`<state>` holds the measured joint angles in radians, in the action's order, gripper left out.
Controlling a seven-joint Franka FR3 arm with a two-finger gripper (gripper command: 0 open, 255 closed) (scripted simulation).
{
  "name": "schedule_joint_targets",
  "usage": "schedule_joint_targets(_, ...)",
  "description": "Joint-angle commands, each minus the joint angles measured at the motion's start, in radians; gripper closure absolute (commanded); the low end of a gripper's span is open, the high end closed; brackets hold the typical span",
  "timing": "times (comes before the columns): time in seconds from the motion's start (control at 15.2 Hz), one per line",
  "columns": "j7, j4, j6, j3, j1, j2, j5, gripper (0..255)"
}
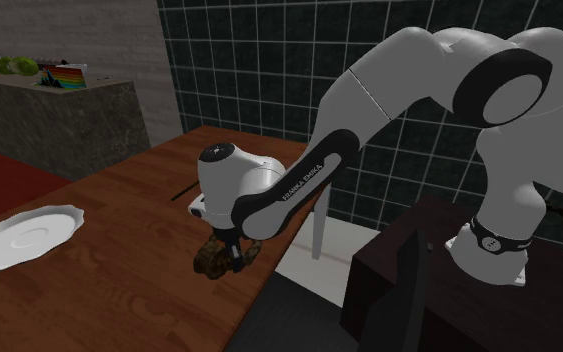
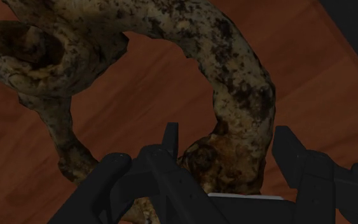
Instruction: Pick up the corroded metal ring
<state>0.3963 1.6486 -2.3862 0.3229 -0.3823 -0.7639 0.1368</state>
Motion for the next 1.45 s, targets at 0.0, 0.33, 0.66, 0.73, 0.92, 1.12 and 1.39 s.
schedule_joint_targets(0.0, 0.0, 0.0, -0.001, 0.0, 0.0, -0.002, 0.0, 255)
schedule_joint_targets(0.33, -0.002, 0.004, 0.008, 0.003, 0.004, 0.011, -0.003, 255)
schedule_joint_targets(0.66, -0.004, 0.01, 0.049, 0.014, 0.013, 0.058, -0.014, 255)
schedule_joint_targets(0.73, -0.004, 0.01, 0.057, 0.016, 0.014, 0.067, -0.017, 255)
schedule_joint_targets(0.92, -0.005, 0.01, 0.083, 0.023, 0.019, 0.093, -0.024, 255)
schedule_joint_targets(1.12, -0.007, 0.008, 0.11, 0.029, 0.024, 0.118, -0.031, 255)
schedule_joint_targets(1.39, -0.007, 0.005, 0.13, 0.033, 0.027, 0.136, -0.036, 255)
